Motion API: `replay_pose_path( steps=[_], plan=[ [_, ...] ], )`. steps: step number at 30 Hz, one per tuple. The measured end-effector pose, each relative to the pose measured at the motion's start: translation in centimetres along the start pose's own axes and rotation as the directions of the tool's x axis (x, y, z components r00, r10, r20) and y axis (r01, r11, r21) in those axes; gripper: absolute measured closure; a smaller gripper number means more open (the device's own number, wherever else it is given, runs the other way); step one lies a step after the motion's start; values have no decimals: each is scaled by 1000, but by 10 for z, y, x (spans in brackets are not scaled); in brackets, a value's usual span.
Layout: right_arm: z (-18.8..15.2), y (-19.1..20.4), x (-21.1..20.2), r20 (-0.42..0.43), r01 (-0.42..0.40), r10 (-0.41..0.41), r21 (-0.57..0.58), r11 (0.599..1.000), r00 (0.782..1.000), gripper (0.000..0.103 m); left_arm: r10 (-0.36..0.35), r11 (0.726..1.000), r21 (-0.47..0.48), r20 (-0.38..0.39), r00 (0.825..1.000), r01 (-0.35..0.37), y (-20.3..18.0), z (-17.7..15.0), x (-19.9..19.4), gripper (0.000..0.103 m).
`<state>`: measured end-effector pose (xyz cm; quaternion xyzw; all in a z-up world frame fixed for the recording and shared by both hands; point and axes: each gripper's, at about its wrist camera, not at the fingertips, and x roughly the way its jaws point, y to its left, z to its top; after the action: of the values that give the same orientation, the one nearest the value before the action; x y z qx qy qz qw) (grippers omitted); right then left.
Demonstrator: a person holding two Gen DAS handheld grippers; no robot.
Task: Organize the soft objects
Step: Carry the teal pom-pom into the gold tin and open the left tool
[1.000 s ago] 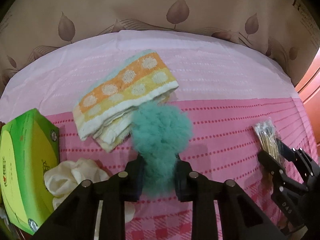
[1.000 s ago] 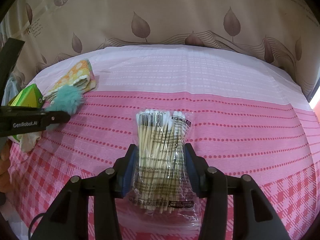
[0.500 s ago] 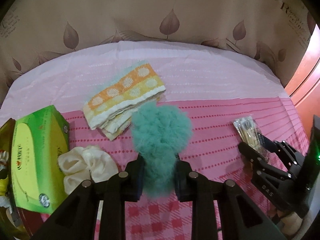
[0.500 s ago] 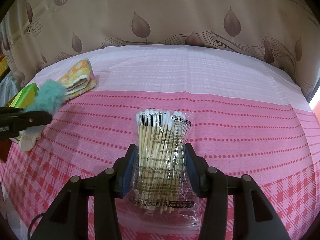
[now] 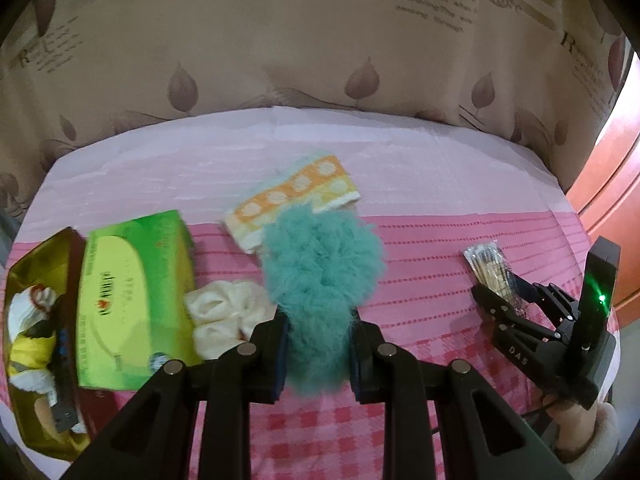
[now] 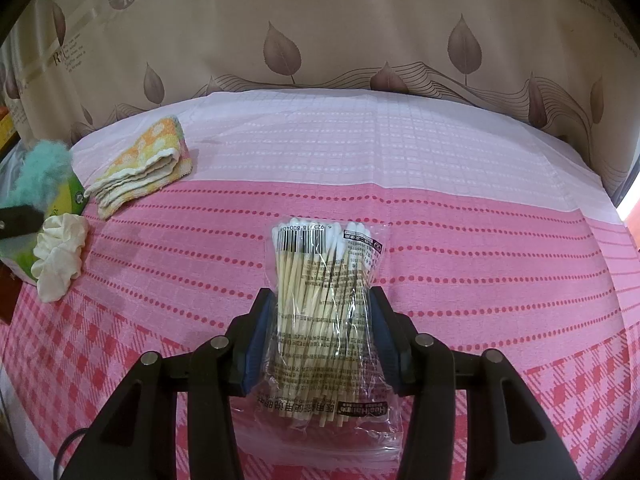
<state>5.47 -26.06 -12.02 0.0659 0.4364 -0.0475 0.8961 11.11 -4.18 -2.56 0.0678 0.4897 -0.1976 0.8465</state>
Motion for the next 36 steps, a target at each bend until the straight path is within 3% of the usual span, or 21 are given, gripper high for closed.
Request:
replay_pose_path(
  steps=[15, 27, 36],
  plan=[
    [0, 0, 0, 0, 1, -1, -1, 1000, 1000, 57, 109, 988, -114, 44, 993, -104, 73, -8, -43, 79],
    [0, 1, 0, -1, 1, -1, -1, 1000, 1000, 57, 248, 948, -211, 31, 968, -237, 155, -18, -63, 79],
    [0, 0, 1, -1, 3, -3, -4, 1000, 1000, 57, 313, 918, -257, -4, 950, -303, 201, -28, -60, 79]
  ],
)
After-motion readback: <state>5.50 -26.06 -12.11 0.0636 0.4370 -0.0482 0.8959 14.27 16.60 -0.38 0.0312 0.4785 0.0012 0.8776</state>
